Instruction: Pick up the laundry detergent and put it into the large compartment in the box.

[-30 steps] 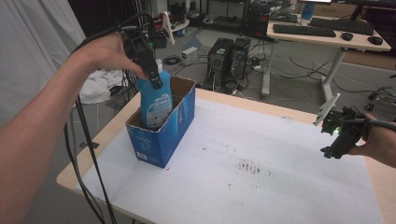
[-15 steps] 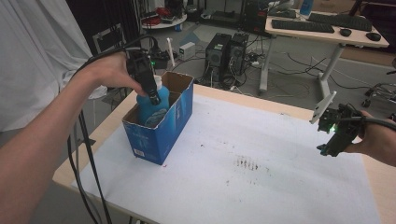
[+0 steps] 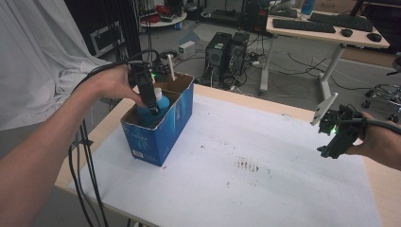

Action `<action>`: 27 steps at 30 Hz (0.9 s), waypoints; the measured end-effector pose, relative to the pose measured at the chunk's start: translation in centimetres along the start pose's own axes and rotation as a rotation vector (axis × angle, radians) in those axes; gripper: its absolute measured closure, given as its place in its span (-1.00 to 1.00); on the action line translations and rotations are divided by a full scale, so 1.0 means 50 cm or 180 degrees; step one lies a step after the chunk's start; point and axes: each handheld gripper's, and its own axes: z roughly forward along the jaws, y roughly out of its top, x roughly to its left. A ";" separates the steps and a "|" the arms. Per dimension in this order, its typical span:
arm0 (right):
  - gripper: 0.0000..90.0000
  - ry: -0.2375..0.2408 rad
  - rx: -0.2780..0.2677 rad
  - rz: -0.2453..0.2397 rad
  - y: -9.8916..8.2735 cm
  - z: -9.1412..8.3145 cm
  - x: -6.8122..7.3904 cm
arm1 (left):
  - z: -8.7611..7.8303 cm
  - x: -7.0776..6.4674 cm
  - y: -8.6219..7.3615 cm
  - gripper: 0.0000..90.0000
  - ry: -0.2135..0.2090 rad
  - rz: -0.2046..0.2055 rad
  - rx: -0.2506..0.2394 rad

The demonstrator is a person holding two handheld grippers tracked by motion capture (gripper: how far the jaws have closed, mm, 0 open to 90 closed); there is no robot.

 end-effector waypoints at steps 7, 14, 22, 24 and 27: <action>-0.71 0.0011 0.0006 -0.0010 0.000 0.001 0.000 | 0.023 -0.001 -0.007 -0.14 -0.0025 0.0047 0.0012; -0.71 0.0018 0.0015 0.0003 0.001 0.002 0.000 | 0.027 0.008 -0.009 -0.14 -0.0073 0.0028 -0.0047; -0.71 0.0012 -0.0001 0.0016 -0.004 -0.002 0.000 | 0.028 0.015 -0.010 -0.14 -0.0119 0.0026 -0.0042; -0.71 0.0018 -0.0007 0.0026 -0.005 -0.002 0.000 | 0.028 0.013 -0.007 -0.15 -0.0100 0.0030 -0.0026; -0.71 0.0016 -0.0015 0.0032 -0.005 -0.002 -0.001 | 0.028 0.013 -0.006 -0.15 -0.0098 0.0031 -0.0010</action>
